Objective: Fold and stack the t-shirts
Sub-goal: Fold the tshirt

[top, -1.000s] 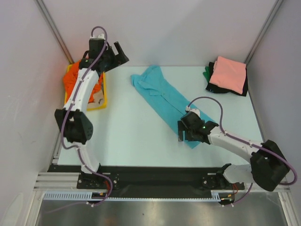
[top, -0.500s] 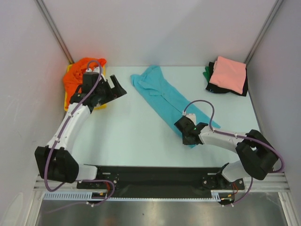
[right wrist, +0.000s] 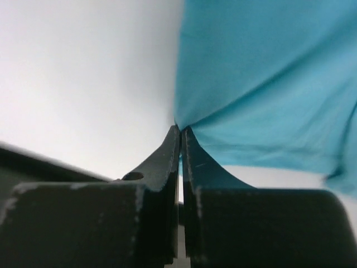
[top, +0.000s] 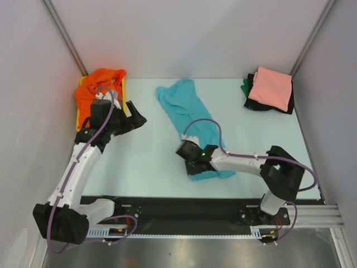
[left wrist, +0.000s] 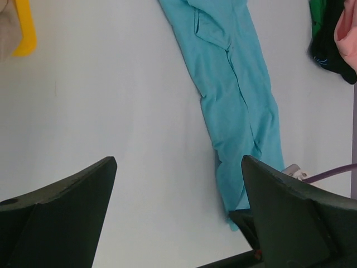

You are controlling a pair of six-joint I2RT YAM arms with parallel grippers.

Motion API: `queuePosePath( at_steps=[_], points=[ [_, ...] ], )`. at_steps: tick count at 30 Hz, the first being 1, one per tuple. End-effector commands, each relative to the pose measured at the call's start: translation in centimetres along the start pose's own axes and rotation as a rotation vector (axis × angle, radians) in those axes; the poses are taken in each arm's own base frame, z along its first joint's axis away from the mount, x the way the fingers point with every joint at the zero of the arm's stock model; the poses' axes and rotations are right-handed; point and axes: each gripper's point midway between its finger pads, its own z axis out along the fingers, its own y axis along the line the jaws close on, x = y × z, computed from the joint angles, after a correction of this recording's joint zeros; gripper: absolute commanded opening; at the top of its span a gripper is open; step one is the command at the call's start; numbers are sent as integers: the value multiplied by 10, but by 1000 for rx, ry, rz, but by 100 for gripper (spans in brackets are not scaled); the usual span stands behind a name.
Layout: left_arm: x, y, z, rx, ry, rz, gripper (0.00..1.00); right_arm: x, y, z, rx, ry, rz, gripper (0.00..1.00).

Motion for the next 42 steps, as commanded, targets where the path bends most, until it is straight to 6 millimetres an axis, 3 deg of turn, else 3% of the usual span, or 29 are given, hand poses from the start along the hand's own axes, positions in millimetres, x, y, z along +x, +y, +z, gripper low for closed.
queuePosePath(
  at_steps=[1, 2, 3, 4, 6, 7, 9, 10, 11, 13, 18, 20, 21, 22, 23, 25, 26, 28, 35, 38, 42],
  points=[
    [5, 4, -17, -2, -38, 41, 100, -23, 98, -24, -235, -20, -7, 0],
    [6, 5, -19, -7, -40, 44, 100, -23, 110, -24, -248, -10, -27, 0],
    [8, 6, -21, -11, -32, 52, 100, -31, 137, -38, -289, -26, -55, 0],
    [9, 6, -23, -13, -32, 56, 100, -25, 143, -26, -268, -1, -79, 0],
    [14, 10, -24, -26, -13, 60, 100, -26, 166, -32, -313, 9, -104, 0],
    [16, 10, -25, -24, -8, 61, 100, -16, 173, -24, -326, 37, -129, 0],
    [25, 14, -25, -26, 4, 59, 100, -12, 175, -19, -318, 56, -138, 24],
    [28, 16, -26, -28, 8, 56, 100, -11, 171, -17, -301, 53, -144, 51],
    [31, 17, -27, -25, 10, 54, 100, -15, 168, -20, -290, 38, -143, 65],
    [47, 23, -24, -27, 46, 45, 100, -22, 149, -20, -232, 11, -138, 79],
    [86, 34, -29, -13, 95, 0, 100, -44, 115, -67, -238, -89, -84, 79],
    [96, 38, -32, -23, 95, -20, 100, -32, 94, -66, -229, -80, -52, 79],
    [105, 42, -33, -35, 100, -26, 100, -32, 88, -80, -268, -91, -22, 79],
    [102, 43, -38, -54, 66, -22, 100, -25, 83, -80, -281, -79, 14, 77],
    [108, 37, -42, -49, 82, -28, 100, -8, 67, -67, -272, -50, 40, 76],
    [111, 31, -45, -21, 76, -45, 100, 6, 65, -73, -344, -22, 108, 74],
    [120, 29, -43, -11, 93, -63, 100, 25, 58, -62, -360, 17, 125, 73],
    [127, 31, -41, -15, 94, -71, 100, 37, 58, -58, -398, 42, 159, 70],
    [155, 30, -34, -19, 146, -80, 100, 58, 72, -46, -445, 90, 192, 66],
    [156, 30, -34, -24, 144, -76, 100, 62, 70, -37, -444, 95, 201, 63],
    [155, 31, -34, -30, 141, -76, 100, 66, 65, -25, -429, 103, 221, 52]
  ],
)
